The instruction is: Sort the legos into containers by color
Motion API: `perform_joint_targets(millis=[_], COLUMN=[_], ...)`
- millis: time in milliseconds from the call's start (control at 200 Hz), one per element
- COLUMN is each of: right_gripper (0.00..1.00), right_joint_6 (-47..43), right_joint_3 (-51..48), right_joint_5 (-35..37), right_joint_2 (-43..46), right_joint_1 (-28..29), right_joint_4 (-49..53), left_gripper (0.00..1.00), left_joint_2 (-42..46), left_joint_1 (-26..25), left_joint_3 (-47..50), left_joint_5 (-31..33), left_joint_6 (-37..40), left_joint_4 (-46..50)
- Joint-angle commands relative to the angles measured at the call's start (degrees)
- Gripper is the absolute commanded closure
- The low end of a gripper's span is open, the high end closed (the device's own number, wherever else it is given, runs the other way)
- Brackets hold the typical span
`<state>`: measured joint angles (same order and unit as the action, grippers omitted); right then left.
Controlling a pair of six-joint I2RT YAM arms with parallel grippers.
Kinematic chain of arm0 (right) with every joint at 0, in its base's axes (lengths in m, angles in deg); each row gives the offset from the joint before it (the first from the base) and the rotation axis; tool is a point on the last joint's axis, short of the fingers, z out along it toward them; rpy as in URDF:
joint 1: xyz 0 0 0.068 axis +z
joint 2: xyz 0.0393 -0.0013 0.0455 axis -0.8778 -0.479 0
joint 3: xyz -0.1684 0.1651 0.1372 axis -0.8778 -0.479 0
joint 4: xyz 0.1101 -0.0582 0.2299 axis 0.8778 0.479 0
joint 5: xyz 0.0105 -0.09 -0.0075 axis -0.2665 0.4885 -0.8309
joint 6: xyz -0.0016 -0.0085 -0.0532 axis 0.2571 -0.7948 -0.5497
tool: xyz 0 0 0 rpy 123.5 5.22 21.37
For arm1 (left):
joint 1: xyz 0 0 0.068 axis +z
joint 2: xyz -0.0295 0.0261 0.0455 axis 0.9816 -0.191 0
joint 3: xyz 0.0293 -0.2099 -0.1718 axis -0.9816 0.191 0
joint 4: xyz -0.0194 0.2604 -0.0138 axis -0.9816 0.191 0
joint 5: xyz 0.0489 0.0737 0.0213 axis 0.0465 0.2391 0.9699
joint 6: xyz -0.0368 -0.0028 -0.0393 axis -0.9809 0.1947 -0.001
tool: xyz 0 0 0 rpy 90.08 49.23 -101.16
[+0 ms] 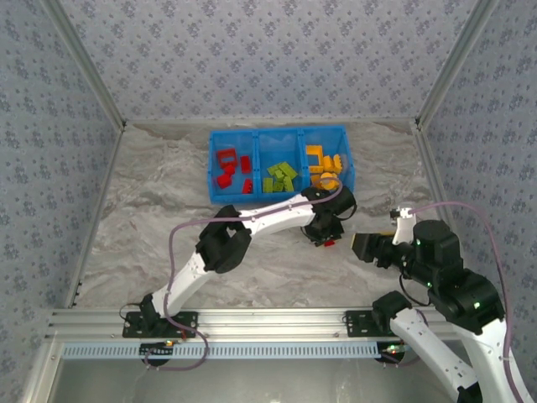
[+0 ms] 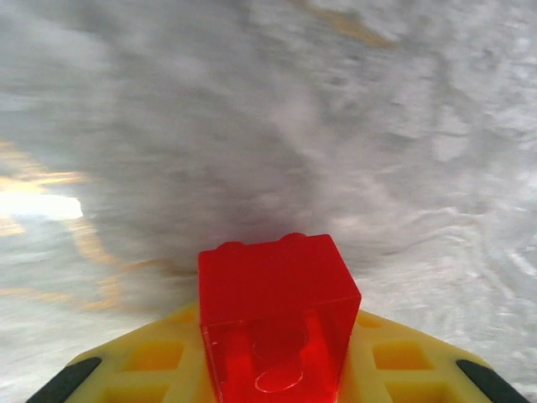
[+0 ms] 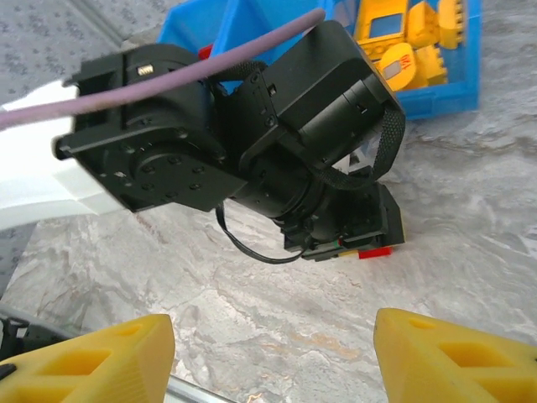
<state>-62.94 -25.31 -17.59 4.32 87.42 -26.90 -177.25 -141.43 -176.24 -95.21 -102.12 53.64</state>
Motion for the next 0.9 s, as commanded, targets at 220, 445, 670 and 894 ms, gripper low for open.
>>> perform_joint_targets(millis=[220,445,670,894], right_gripper=[0.35,0.34,0.31,0.29], right_joint_6=[-6.6,-10.2,-18.7,-17.4], right_joint_3=[-6.5,-9.0,-12.4,-10.9], right_joint_5=[-9.5,12.0,36.1,42.1], right_joint_2=[-4.0,-15.3,-30.1,-40.2], right_joint_1=[4.3,28.8,48.1,49.0], right_joint_4=[-13.3,-28.0,-53.7,-61.8], left_gripper=[0.75,0.75,0.75,0.76], left_joint_2=[33.7,41.7,36.2,25.8], left_joint_1=[7.5,20.9,31.4,36.3], left_joint_3=[28.0,32.0,27.0,20.0], left_joint_5=[11.0,13.8,13.1,9.2], left_joint_6=[9.8,26.0,38.9,43.2], left_joint_4=[1.5,5.7,4.3,0.9])
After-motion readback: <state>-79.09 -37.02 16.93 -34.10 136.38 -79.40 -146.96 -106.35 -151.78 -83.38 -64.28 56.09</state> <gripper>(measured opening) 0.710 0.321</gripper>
